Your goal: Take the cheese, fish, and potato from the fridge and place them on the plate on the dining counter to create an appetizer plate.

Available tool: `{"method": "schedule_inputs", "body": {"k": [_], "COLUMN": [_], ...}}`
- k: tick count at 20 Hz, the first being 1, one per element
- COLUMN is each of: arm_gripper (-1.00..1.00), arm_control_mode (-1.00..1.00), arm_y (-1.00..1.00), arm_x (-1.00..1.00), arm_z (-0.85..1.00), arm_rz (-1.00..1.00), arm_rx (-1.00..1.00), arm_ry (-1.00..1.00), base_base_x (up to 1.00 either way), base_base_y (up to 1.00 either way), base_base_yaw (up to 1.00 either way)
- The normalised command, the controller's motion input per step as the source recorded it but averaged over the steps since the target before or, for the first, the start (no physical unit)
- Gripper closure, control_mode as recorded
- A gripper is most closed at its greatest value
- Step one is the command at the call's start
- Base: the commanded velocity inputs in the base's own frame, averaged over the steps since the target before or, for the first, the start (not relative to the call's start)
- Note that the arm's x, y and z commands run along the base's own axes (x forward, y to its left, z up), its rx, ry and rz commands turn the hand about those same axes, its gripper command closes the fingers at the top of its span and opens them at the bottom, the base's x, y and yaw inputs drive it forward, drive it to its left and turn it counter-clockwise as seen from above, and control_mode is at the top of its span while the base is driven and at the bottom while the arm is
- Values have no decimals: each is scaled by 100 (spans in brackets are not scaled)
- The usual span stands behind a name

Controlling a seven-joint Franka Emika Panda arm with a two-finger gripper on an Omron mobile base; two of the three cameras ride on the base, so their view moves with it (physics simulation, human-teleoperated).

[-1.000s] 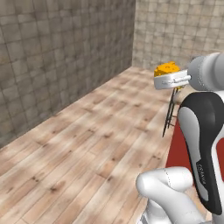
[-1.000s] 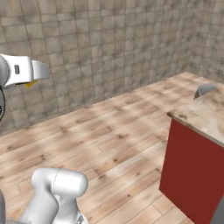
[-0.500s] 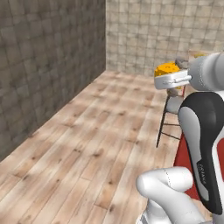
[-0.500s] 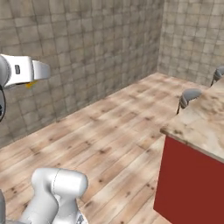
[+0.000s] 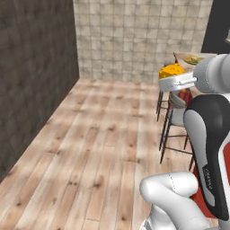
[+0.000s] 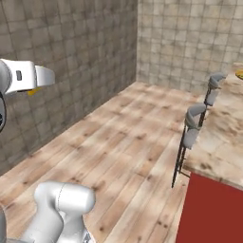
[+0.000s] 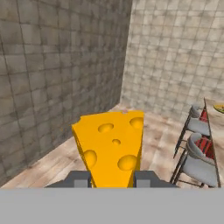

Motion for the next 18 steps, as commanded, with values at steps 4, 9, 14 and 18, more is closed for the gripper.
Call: {"method": "schedule_inputs", "body": {"k": [4,9,14,18], "arm_gripper": [100,100,100,100], "arm_control_mode": [100,100,100,100], "arm_y": [0,0,0,0], "arm_x": [0,0,0,0], "arm_z": [0,0,0,0], "arm_rz": [0,0,0,0], "arm_rx": [0,0,0,0], "arm_ry": [0,0,0,0], "base_base_x": [99,90,85,84], "base_base_y": [52,37,34,38], "base_base_yaw": [-40,-41,-44,-45]}}
